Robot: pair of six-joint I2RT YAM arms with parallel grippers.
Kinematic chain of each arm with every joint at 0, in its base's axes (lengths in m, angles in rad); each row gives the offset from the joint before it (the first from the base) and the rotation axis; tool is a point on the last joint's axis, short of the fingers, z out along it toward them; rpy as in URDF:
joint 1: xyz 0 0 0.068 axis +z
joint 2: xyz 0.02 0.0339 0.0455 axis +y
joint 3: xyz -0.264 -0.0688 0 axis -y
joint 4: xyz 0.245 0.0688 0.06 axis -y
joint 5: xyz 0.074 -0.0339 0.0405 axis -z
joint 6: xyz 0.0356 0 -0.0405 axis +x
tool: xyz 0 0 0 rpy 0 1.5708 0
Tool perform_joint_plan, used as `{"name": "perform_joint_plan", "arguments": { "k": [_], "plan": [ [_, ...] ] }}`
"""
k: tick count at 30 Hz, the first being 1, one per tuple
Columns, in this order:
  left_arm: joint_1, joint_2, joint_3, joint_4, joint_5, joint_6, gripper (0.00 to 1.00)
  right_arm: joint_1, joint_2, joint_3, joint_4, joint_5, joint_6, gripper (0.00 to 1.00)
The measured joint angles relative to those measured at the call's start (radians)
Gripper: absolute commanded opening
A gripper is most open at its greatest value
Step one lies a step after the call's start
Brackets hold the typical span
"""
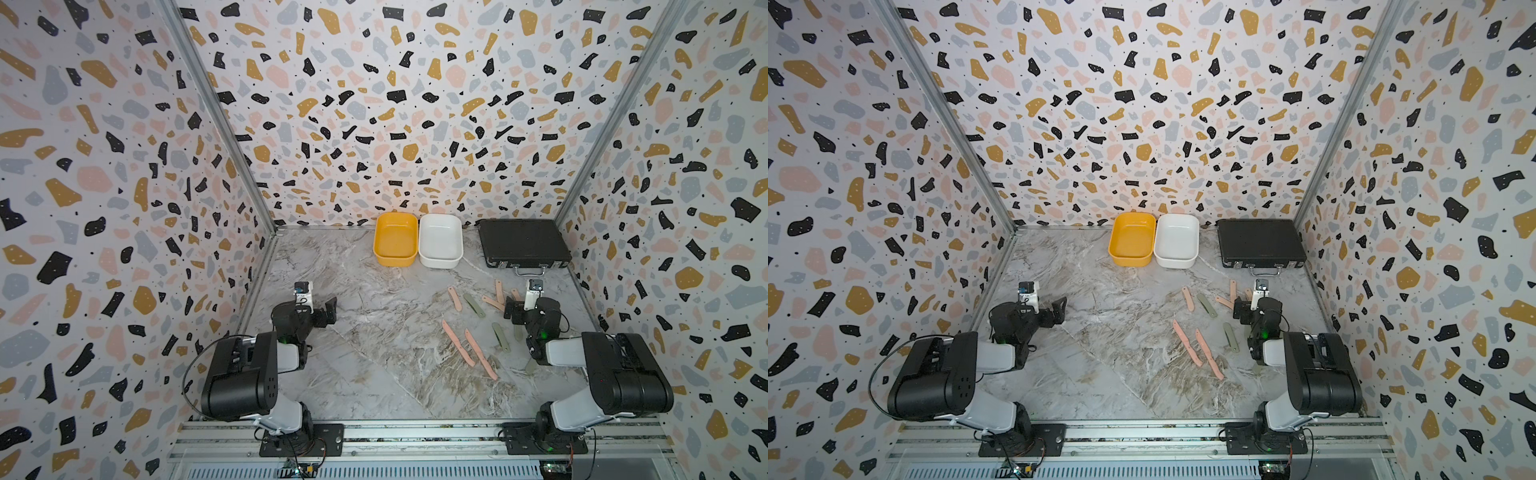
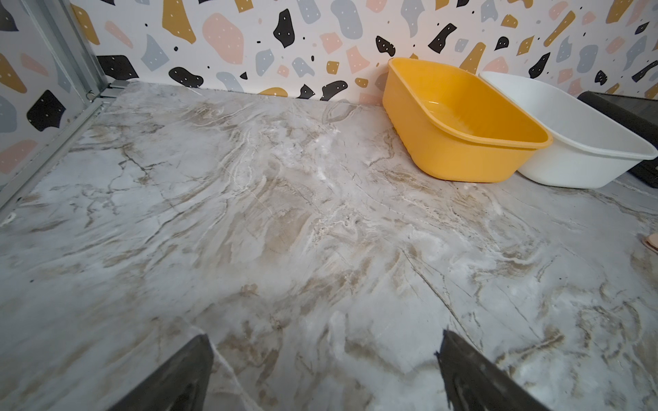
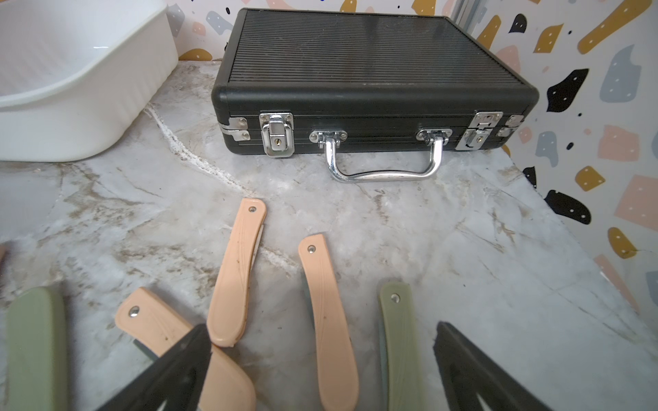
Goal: Place the fruit knives into the storage box by color
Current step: Move the storage box to the center of the board.
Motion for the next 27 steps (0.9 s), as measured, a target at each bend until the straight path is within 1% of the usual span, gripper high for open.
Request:
{"name": "perform_joint_plan", "arguments": {
  "k": [12, 15, 17, 19, 21, 23, 25, 27],
  "plan": [
    [0.0, 0.0, 0.0, 0.001, 0.0, 0.0, 0.99, 0.0, 0.0, 0.0, 0.0, 0.001, 0.0, 1.0],
    [0.0, -0.004, 0.0, 0.002, -0.011, -0.001, 0.99, 0.0, -0.002, -0.002, 0.006, 0.03, 0.005, 1.0],
    [0.0, -0.034, 0.0, -0.033, -0.017, -0.002, 0.99, 0.0, -0.021, -0.011, 0.008, 0.063, 0.012, 1.0],
    [0.0, -0.109, 0.016, -0.142, -0.021, -0.002, 0.99, 0.0, -0.079, -0.027, -0.016, 0.09, 0.019, 1.0],
    [0.0, -0.192, 0.084, -0.301, -0.04, -0.002, 0.99, 0.0, -0.182, -0.03, -0.073, 0.121, 0.031, 1.0],
    [0.002, -0.243, 0.209, -0.472, -0.068, -0.005, 0.99, 0.0, -0.292, -0.022, -0.136, 0.153, 0.06, 1.0],
    [0.008, -0.256, 0.349, -0.609, -0.099, -0.005, 0.99, 0.0, -0.386, -0.001, -0.195, 0.171, 0.106, 1.0],
    [0.016, -0.253, 0.485, -0.735, -0.135, -0.005, 0.99, 0.0, -0.467, 0.044, -0.278, 0.161, 0.169, 1.0]
  ]
}}
